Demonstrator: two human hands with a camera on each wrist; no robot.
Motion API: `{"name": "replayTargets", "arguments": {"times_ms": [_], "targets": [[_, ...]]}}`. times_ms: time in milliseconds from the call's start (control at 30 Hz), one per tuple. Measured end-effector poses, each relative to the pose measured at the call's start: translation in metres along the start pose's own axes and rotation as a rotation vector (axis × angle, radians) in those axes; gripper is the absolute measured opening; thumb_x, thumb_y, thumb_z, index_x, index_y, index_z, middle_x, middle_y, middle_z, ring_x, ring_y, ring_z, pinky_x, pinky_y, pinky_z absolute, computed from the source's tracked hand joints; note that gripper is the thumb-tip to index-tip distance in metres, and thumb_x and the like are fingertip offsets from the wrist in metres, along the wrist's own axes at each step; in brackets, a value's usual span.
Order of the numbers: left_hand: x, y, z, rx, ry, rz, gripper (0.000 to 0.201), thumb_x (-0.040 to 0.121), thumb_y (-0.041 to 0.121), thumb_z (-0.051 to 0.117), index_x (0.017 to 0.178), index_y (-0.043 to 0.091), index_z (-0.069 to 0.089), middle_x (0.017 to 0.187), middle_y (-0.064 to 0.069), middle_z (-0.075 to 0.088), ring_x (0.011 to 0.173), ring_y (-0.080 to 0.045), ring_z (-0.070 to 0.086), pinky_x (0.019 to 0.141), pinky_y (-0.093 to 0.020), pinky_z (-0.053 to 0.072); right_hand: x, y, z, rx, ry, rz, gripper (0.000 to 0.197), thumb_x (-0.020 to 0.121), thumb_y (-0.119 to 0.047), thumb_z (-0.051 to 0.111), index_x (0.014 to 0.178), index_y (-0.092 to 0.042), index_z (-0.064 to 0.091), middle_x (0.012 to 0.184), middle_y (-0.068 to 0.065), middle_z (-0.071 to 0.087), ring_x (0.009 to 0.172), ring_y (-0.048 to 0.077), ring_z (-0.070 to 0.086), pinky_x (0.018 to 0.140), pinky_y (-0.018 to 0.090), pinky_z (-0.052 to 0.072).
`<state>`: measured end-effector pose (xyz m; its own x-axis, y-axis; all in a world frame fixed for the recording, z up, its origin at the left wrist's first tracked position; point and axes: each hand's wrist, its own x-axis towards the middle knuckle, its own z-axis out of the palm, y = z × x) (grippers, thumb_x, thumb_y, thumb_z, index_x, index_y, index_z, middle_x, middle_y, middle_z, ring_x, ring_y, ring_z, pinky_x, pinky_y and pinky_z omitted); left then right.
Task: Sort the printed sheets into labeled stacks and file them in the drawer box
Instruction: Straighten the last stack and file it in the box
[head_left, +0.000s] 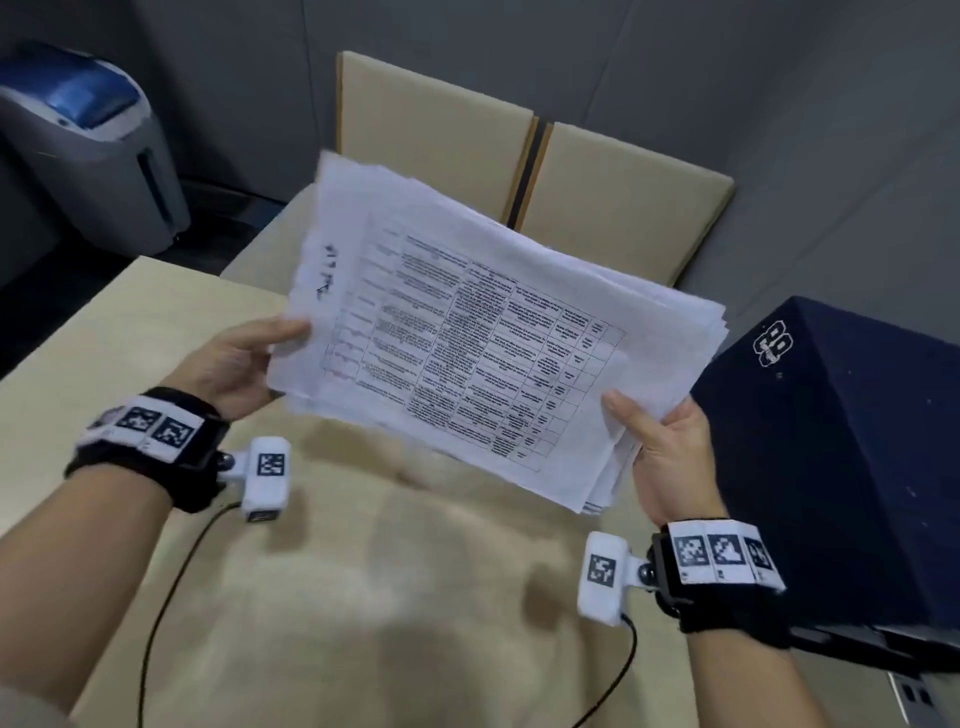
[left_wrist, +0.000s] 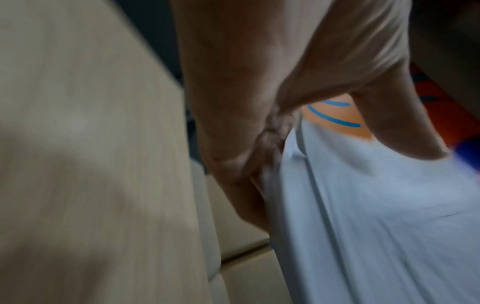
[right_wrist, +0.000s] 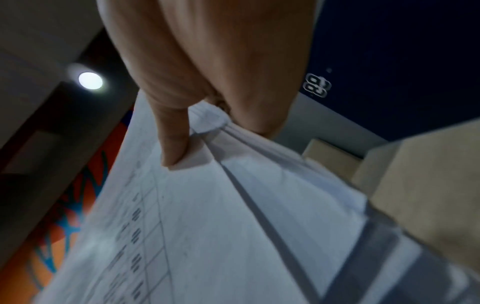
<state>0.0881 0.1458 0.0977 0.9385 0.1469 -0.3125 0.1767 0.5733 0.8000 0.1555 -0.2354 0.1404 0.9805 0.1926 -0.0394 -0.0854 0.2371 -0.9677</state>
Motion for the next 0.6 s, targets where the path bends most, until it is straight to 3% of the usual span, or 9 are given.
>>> {"name": "replayTargets", "arguments": {"times_ms": [133,233,333,467,600], "targets": [[-0.008,0.001,0.012,0.403,-0.019,0.192,0.046,0.078,0.001,0.074,0.123,-0.001,0.064,0.125,-0.018,0.067,0.114,-0.033,0.065,0.097,-0.042,0.054,-0.004,-0.001,0.006,-0.168,-0.005,-0.076,0.021,0.084,0.007,0.065,0.096,-0.010,0.070,0.094,0.006,0.077,0.090,0.023,0.073,0.079,0.033,0.057],[-0.022,-0.017,0.030,0.345,0.116,0.323,0.047,0.075,-0.002,0.076,0.121,0.001,0.065,0.114,-0.013,0.072,0.106,-0.031,0.069,0.090,-0.041,0.058,-0.011,0.013,0.014,-0.186,0.038,-0.122,0.021,0.085,0.001,0.068,0.089,-0.019,0.071,0.090,0.000,0.077,0.089,0.018,0.072,0.082,0.033,0.055],[-0.033,-0.038,0.027,0.231,0.138,0.317,0.053,0.073,0.002,0.077,0.124,0.001,0.062,0.116,-0.011,0.072,0.108,-0.030,0.069,0.089,-0.041,0.057,-0.022,0.030,0.016,-0.115,0.048,-0.128,0.027,0.086,-0.005,0.068,0.093,-0.031,0.075,0.100,-0.002,0.074,0.101,0.016,0.069,0.084,0.026,0.054],[-0.038,-0.056,0.006,0.307,0.175,0.289,0.044,0.068,0.008,0.082,0.110,0.008,0.070,0.111,-0.010,0.074,0.103,-0.026,0.070,0.088,-0.039,0.056,-0.034,0.073,0.009,-0.129,0.150,-0.016,0.033,0.085,-0.002,0.070,0.115,-0.015,0.065,0.109,0.005,0.072,0.104,0.019,0.068,0.081,0.026,0.055],[-0.028,-0.076,-0.013,0.371,0.294,0.232,0.047,0.059,0.018,0.088,0.102,0.010,0.072,0.099,-0.005,0.077,0.091,-0.019,0.073,0.077,-0.032,0.058,-0.045,0.109,0.007,-0.284,0.237,0.142,0.042,0.072,-0.006,0.082,0.111,0.000,0.068,0.107,0.016,0.073,0.097,0.020,0.070,0.081,0.032,0.054]]}}
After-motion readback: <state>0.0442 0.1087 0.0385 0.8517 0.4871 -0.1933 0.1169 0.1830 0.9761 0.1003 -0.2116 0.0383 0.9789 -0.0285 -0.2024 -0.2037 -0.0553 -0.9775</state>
